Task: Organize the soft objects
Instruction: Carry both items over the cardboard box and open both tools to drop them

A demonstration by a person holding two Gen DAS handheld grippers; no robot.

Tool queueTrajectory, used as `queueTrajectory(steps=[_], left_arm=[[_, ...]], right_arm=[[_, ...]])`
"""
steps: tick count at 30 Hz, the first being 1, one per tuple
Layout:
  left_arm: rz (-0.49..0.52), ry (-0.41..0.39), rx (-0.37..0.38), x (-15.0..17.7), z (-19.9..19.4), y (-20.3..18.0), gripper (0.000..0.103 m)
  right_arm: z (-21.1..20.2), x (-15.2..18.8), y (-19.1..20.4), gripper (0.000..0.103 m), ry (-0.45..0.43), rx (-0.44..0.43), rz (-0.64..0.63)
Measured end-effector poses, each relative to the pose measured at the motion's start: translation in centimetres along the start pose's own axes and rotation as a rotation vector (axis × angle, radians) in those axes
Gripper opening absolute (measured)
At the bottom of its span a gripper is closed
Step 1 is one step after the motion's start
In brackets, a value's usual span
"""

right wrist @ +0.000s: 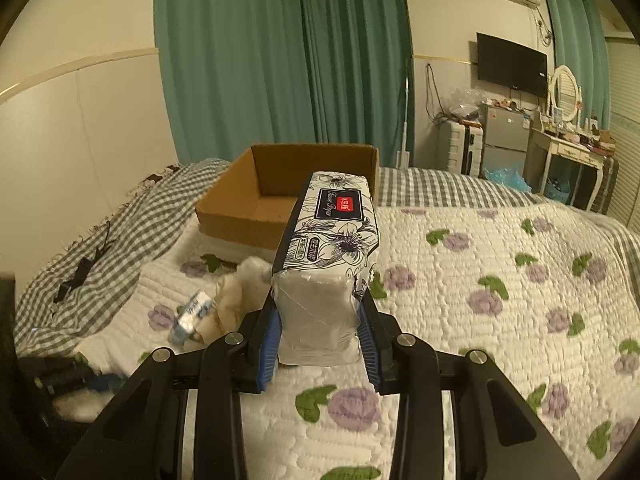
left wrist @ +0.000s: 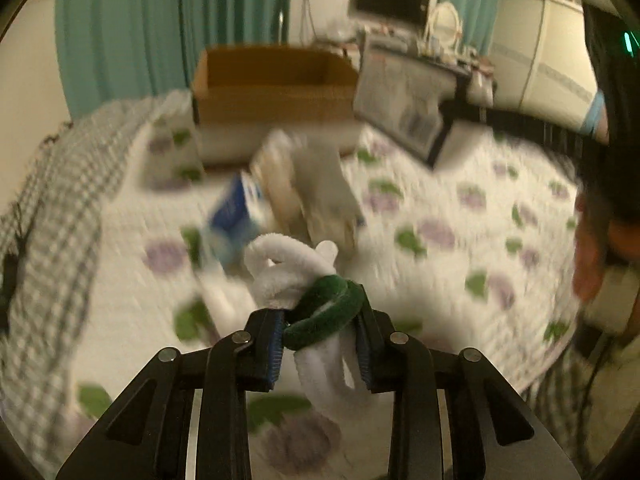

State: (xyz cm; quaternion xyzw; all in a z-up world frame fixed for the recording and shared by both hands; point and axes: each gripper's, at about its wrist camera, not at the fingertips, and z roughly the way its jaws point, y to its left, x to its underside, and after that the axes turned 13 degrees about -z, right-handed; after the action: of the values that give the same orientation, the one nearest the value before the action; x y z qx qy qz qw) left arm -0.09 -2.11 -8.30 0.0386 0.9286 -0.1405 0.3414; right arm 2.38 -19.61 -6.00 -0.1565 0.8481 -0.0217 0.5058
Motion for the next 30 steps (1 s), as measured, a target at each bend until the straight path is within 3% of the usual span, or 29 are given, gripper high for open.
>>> queueTrajectory(steps=[10, 16, 21, 23, 24, 25, 27, 30], left_arm=[[0.024, -0.241, -0.011, -13.2, -0.8, -0.1, 0.029], [0.031, -0.245, -0.07, -19.3, 4.6, 0.0, 0.029], [0.037, -0.21, -0.099, -21.3, 9.4, 1.1, 0.035], [0.045, -0.197, -0.121, -21.4, 11.2, 1.5, 0.035], [0.048, -0.197, -0.134, -21.4, 11.9, 1.7, 0.035], [0.051, -0.203, -0.145, -21.4, 12.3, 1.8, 0.038], [0.058, -0.195, -0.163, -21.4, 13.3, 2.0, 0.048], [0.058, -0.206, -0.168, -21.4, 13.4, 2.0, 0.058]], right_arm=[[2.7, -8.8, -1.7, 0.035, -0.104, 0.026, -0.108], [9.0, -11.5, -2.8, 0.035, -0.098, 0.002, -0.102], [14.4, -11.1, -3.6, 0.035, -0.045, -0.006, -0.077], [15.9, -10.5, -4.0, 0.038, -0.022, -0.006, -0.058], [16.3, -10.3, -4.1, 0.046, -0.016, 0.0, -0.055], [16.5, -10.2, -4.1, 0.063, -0.016, 0.007, -0.057], [16.3, -10.0, -4.4, 0.081, -0.033, 0.035, -0.054], [15.0, -10.3, -4.6, 0.081, -0.053, 0.047, -0.039]])
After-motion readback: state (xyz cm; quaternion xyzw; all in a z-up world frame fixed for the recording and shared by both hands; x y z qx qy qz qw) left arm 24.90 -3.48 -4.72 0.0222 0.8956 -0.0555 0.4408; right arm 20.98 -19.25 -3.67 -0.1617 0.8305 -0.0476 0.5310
